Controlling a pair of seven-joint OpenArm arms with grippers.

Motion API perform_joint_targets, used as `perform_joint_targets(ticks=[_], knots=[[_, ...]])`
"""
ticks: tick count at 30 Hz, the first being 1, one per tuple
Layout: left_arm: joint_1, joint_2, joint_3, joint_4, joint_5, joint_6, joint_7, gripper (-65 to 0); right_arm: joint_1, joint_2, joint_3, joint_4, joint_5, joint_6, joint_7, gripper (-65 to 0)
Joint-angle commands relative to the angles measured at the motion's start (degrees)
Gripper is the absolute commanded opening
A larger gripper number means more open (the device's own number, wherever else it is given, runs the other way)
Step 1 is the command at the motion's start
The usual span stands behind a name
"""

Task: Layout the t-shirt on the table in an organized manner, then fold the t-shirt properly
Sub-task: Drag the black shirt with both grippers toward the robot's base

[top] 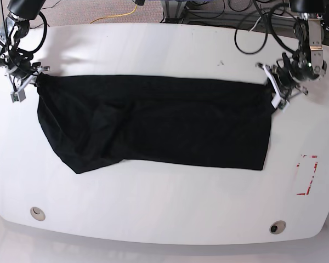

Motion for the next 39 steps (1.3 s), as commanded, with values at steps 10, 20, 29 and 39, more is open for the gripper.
perform_joint_targets(ticks=[10, 20, 29, 39], knots=[[13.93, -1.63, -2.42, 10.34, 2.72, -0.63, 11.54, -65.0, -10.22, 2.47, 0.43, 6.34, -1.33, -0.29, -1.65, -63.4], [20.43, -1.63, -9.36, 12.72, 2.63, -1.42, 11.98, -65.0, -15.41, 2.47, 0.26, 9.24, -1.51, -0.29, -1.65, -63.4], [21.75, -1.63, -14.2, 12.72, 2.72, -7.57, 11.98, -65.0, -16.99, 2.47, 0.08, 9.41, -1.51, -0.29, -1.65, -63.3], [21.4, -1.63, -14.37, 12.72, 2.72, -7.84, 12.07, -53.9, -17.87, 2.38, 0.08, 10.73, -1.6, -0.29, -1.65, -49.1]])
